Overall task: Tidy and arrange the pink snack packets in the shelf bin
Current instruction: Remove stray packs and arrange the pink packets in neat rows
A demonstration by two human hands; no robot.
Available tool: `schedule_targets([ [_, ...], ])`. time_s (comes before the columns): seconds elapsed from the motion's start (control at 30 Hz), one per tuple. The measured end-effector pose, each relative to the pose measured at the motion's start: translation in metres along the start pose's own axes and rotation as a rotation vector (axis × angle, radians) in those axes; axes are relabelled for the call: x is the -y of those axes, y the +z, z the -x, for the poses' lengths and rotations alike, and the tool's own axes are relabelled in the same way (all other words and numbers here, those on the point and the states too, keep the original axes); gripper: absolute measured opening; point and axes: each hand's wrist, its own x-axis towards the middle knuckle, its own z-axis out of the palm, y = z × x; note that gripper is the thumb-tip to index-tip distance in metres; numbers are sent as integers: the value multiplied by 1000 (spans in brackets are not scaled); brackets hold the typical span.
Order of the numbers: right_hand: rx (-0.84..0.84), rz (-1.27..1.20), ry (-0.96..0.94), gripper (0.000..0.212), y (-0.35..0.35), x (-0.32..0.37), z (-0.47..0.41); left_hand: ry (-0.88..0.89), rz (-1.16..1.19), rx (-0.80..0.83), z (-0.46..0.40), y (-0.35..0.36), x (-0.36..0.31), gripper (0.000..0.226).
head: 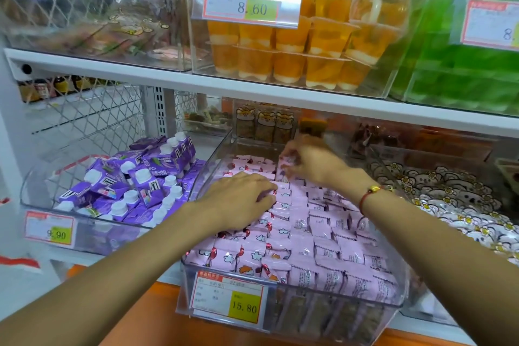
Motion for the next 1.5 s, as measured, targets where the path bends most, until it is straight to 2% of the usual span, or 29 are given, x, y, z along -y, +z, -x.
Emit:
schedule_targets([
  [0.13,167,39,18,31,25,-3,2,-11,13,-2,0,1,0,36],
  [0.3,276,53,30,42,14,-2,4,-35,39,7,0,-3,-3,36],
  [0.43,98,-9,-27,42,-13,10,35,-72,161,-99,10,-20,-18,39],
  [0.53,2,22,-112,28,-28,21,86,-10,210,-272,37,-30,-33,24],
  [0.6,-29,25,-156,20,-29,31,124,63,231,-333,63,-29,-41,16],
  [0.73,54,8,-180,35,-16,36,169,195,216,-207,96,-19,-38,29],
  [0.9,9,-93,-164,38,-4,19,171,212,148,-119,101,-14,-32,39],
  [1.07,9,-266,-144,12,0,24,165,175,145,-122,101,-15,-38,29],
  [1.13,-17,-348,-134,8,-3,26,166,156,138,-99,101,-16,-39,28],
  [1.17,-31,-315,-149,11,-4,27,168,151,142,-87,101,-15,-40,28],
  [1.27,-191,157,-315,14,-6,39,173,143,155,-79,99,-15,-40,23],
  [1.33,-273,323,-378,11,-7,45,176,140,163,-79,99,-15,-40,20],
  [1.4,-291,286,-390,16,-6,45,177,140,158,-76,99,-15,-39,20],
  [1.5,-345,73,-345,23,-4,40,177,154,136,-70,98,-13,-38,23],
])
